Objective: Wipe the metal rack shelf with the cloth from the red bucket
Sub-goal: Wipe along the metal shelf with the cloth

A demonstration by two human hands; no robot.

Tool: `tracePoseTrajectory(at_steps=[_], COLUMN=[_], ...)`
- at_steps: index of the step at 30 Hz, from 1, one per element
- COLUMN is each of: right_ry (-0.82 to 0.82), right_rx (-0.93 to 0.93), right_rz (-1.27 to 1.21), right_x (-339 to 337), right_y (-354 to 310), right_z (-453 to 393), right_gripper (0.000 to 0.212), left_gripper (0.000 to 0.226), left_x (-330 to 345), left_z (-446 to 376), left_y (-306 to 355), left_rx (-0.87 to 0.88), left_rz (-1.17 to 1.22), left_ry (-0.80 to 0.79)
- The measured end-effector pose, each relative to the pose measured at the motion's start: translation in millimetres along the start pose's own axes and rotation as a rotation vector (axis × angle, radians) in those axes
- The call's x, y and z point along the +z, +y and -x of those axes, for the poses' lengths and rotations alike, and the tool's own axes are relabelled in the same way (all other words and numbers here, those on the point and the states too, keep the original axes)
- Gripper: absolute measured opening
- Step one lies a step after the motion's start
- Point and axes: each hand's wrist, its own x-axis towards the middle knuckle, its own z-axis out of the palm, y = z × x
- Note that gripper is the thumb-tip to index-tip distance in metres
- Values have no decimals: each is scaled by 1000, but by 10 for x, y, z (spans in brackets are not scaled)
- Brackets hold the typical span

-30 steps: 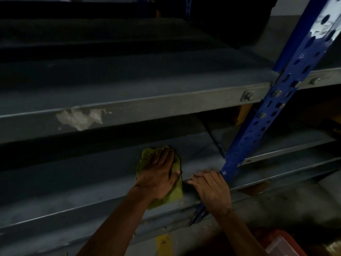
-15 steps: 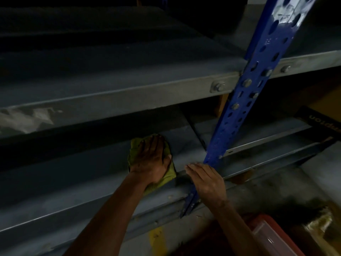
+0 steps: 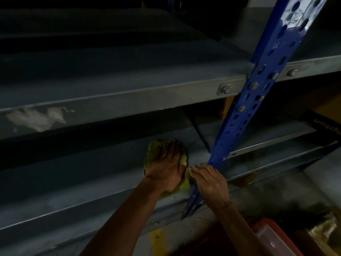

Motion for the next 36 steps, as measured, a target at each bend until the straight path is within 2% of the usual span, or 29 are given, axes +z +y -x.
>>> tracePoseTrajectory(at_steps=[4,8,13,16,22,28,33,36], right_ry=[-9,-60,-281,-409,-531,-627,-681,-678], right_rx=[10,34,133,256,344,331,336,360], right_rz=[14,35,54,49,9,66,88,65], right_x=[17,-4,-45,-91,-263,-314,-340,-322], right_y=[-10,-23,-278,-459,-578,-509,-475,-491], right_z=[-7,9,35,81,55,-49,-94,-97], right_gripper=[25,25,43,56,74,74,73,69], left_gripper=[73,73,80,79,78,83,66,64], left_x=[-10,22,42,50,70,13,-2,0], left_z=[129,113,-48,-141,-231,-337,-370,-347], left_y=[-80,-122,-150,-170,-199,-126,-85,-104], left_rx=[48,14,-29,0,76,106,147,138], left_rz=[27,25,0,5,-8,8,7,35], left_ry=[59,50,6,0,-50,-113,-118,-107])
